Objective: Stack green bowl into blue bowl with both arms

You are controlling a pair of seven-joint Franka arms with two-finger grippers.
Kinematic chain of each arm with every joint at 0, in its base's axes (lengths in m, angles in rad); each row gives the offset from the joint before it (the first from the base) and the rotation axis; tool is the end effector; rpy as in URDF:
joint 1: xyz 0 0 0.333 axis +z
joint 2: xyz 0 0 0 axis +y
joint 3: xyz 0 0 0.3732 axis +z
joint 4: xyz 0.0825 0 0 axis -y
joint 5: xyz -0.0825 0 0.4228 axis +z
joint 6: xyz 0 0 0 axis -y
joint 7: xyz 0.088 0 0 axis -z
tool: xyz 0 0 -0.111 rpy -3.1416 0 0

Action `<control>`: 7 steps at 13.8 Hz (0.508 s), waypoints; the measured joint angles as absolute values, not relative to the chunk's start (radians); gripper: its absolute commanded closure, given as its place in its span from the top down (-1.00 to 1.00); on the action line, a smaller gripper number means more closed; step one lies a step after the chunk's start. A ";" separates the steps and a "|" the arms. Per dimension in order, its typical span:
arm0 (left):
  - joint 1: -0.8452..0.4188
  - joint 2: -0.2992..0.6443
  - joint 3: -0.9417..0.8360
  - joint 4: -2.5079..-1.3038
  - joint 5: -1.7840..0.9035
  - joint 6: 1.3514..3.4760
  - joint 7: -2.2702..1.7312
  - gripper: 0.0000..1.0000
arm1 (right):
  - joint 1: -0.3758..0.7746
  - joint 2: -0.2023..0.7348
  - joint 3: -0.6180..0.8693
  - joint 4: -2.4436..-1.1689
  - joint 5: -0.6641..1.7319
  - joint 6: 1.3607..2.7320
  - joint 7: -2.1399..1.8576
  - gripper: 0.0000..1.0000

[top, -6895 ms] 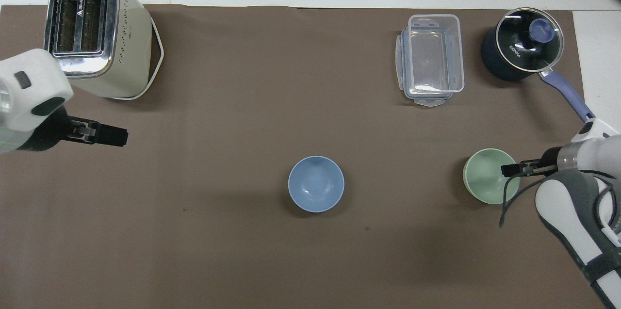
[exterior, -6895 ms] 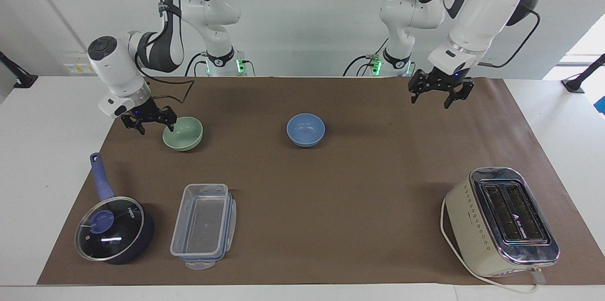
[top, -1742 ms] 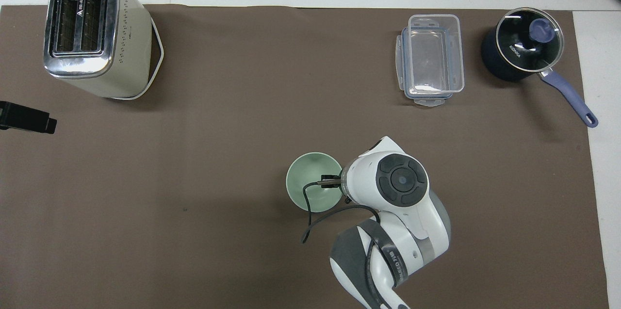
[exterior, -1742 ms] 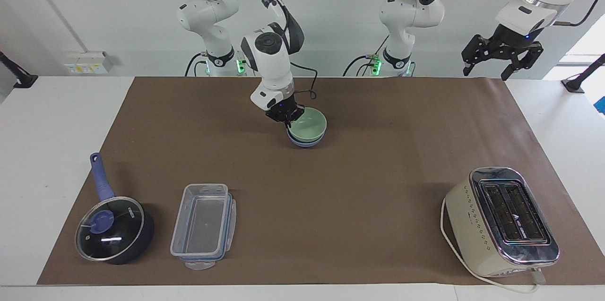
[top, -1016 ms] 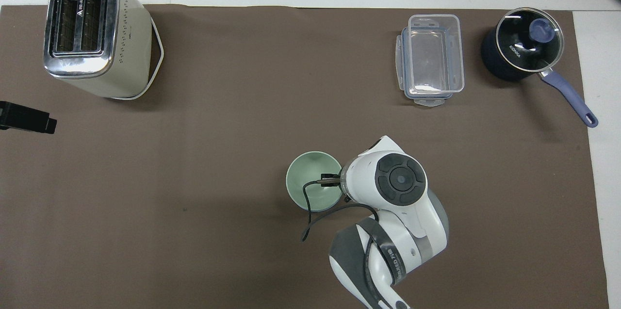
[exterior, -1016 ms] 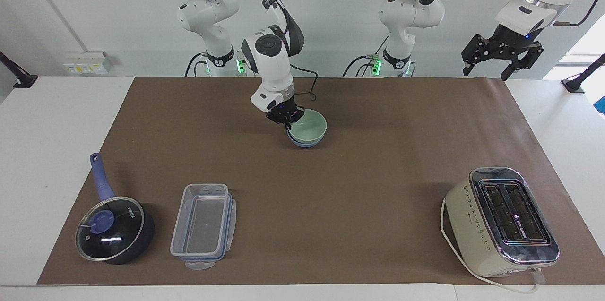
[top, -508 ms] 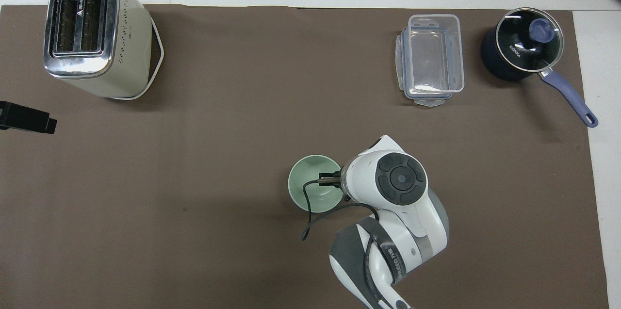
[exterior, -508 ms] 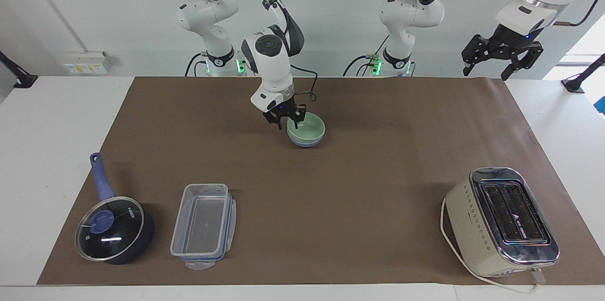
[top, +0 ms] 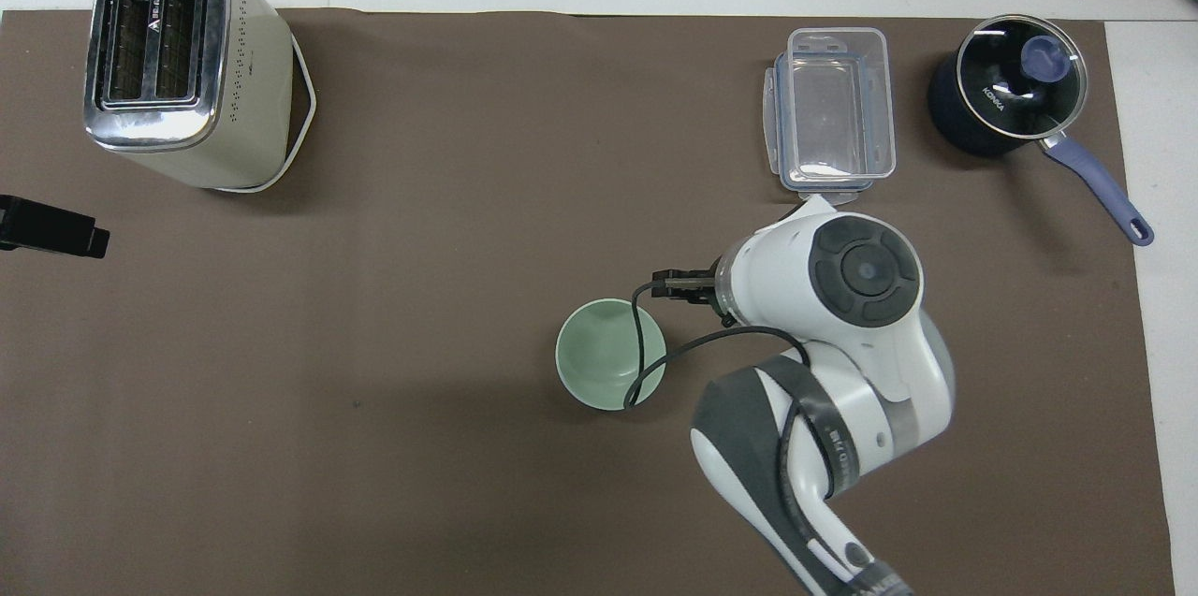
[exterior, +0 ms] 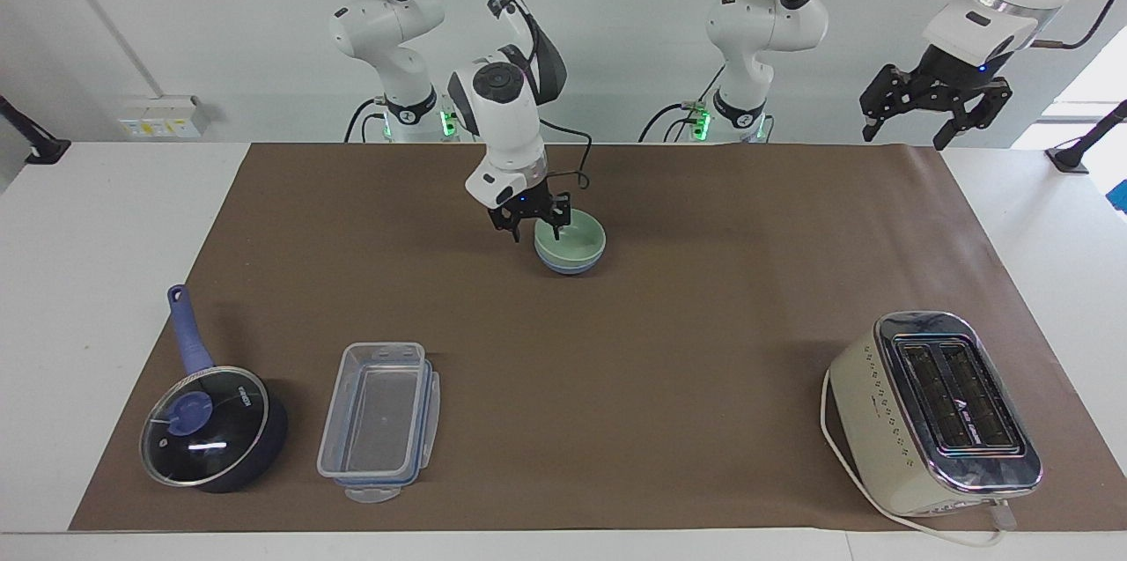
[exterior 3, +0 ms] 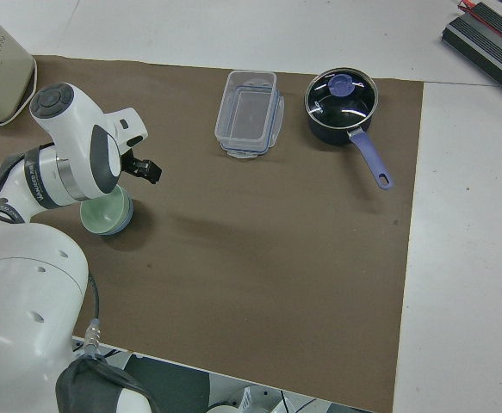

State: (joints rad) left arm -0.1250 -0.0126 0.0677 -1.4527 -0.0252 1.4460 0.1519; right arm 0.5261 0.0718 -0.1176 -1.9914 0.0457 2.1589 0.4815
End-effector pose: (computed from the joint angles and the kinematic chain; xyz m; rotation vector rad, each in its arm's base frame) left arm 0.5738 -0.0356 0.7337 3.0985 -0.3303 0.0110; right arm 0.5666 0.2489 0.4704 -3.0668 0.1470 -0.1131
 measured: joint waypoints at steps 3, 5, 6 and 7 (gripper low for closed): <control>-0.125 -0.013 0.068 -1.453 -0.025 1.446 0.152 1.00 | 0.441 0.043 -0.120 -1.887 0.021 2.010 0.425 1.00; -0.125 -0.013 0.068 -1.453 -0.025 1.446 0.152 1.00 | 0.384 0.019 -0.122 -1.829 0.021 1.902 0.373 1.00; -0.125 -0.013 0.068 -1.453 -0.025 1.446 0.152 1.00 | 0.359 0.002 -0.124 -1.811 0.020 1.852 0.358 1.00; -0.125 -0.013 0.068 -1.453 -0.025 1.446 0.152 1.00 | 0.336 -0.018 -0.125 -1.800 0.020 1.810 0.347 1.00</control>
State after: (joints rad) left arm -0.1250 -0.0126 0.0677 -1.4527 -0.0252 1.4460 0.1519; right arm 0.3358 -0.0180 -0.1249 -1.8004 0.0196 1.8105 0.3474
